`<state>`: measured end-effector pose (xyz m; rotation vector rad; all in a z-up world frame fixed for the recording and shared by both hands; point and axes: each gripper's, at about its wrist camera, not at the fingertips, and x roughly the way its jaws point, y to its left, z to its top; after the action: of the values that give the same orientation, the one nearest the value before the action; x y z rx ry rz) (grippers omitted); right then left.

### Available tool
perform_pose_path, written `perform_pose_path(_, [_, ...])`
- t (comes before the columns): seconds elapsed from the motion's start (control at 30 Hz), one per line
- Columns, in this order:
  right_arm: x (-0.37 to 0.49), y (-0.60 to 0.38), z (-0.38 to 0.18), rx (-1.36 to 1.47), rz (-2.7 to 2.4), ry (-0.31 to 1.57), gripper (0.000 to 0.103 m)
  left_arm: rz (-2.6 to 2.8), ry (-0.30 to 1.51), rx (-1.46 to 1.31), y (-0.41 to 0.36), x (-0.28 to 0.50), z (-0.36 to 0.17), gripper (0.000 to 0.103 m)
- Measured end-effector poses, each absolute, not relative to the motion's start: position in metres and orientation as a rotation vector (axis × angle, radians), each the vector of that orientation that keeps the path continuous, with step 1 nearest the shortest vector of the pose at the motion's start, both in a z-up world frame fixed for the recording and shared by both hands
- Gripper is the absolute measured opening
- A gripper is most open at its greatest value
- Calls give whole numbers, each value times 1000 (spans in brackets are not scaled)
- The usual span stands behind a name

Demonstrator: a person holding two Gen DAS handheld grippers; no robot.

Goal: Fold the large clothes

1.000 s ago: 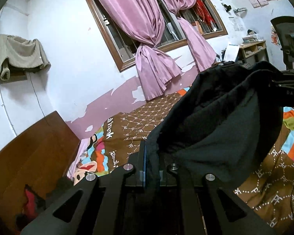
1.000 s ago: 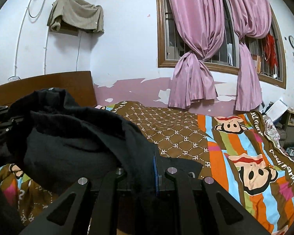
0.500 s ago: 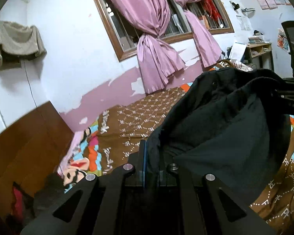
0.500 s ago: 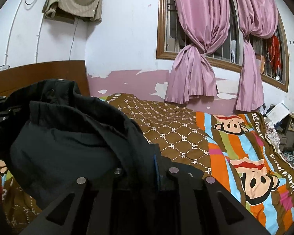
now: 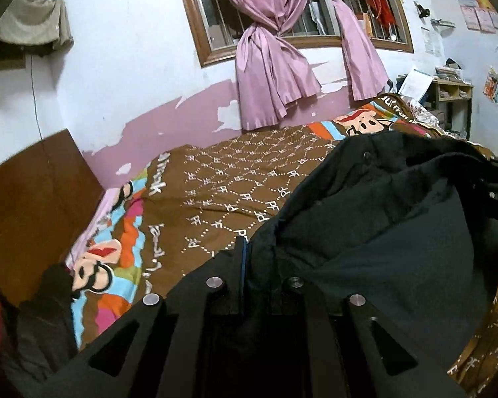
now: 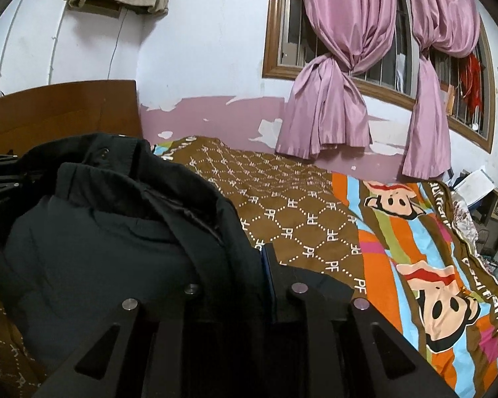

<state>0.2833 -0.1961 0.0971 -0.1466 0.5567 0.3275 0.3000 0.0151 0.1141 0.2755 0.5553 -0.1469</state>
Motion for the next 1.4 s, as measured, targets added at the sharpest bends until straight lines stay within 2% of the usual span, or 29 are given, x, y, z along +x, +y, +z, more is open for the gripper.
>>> perform_pose_path(0.1, [287, -197, 88, -149, 311, 566, 31, -160, 592, 175, 27, 311, 110, 12])
perform_pose_path(0.13, [288, -197, 86, -147, 307, 566, 40, -159, 600, 143, 31, 314, 111, 14])
perform_pose_path(0.17, [287, -198, 85, -143, 302, 561, 49, -153, 600, 111, 36, 314, 112, 21])
perform_pose_path(0.2, [287, -199, 86, -140, 299, 556, 54, -142, 589, 84, 40, 313, 116, 36])
perform_pose_path(0.23, [286, -202, 87, -133, 300, 549, 59, -135, 565, 57, 46, 309, 121, 48])
perform_pose_path(0.27, [285, -204, 88, -125, 304, 546, 61, -129, 535, 37, 49, 305, 127, 71])
perform_pose_path(0.3, [285, -205, 90, -120, 301, 545, 62, -113, 487, 8, 55, 299, 134, 86])
perform_pose_path(0.33, [284, -208, 92, -116, 287, 540, 66, -104, 444, -21, 61, 292, 142, 89])
perform_pose_path(0.37, [284, -210, 94, -111, 274, 536, 72, -106, 424, -36, 65, 290, 148, 90])
perform_pose_path(0.5, [279, -218, 105, -69, 255, 532, 82, -99, 418, -30, 79, 281, 167, 90])
perform_pose_path(0.57, [274, -217, 109, -62, 281, 548, 91, -126, 427, -3, 79, 270, 165, 90])
perform_pose_path(0.77, [260, -194, 94, -53, 443, 727, 91, -276, 558, 63, 69, 233, 117, 90])
perform_pose_path(0.93, [242, -176, 57, -75, 516, 876, 91, -342, 696, 66, 60, 229, 67, 90])
perform_pose_path(1.1, [253, -174, 23, -90, 479, 932, 91, -270, 722, 107, 48, 247, 51, 90])
perform_pose_path(1.3, [289, -168, 15, -69, 437, 931, 92, -212, 737, 122, 39, 288, 44, 93])
perform_pose_path(1.4, [318, -163, 10, -55, 399, 928, 101, -192, 747, 121, 42, 315, 43, 99])
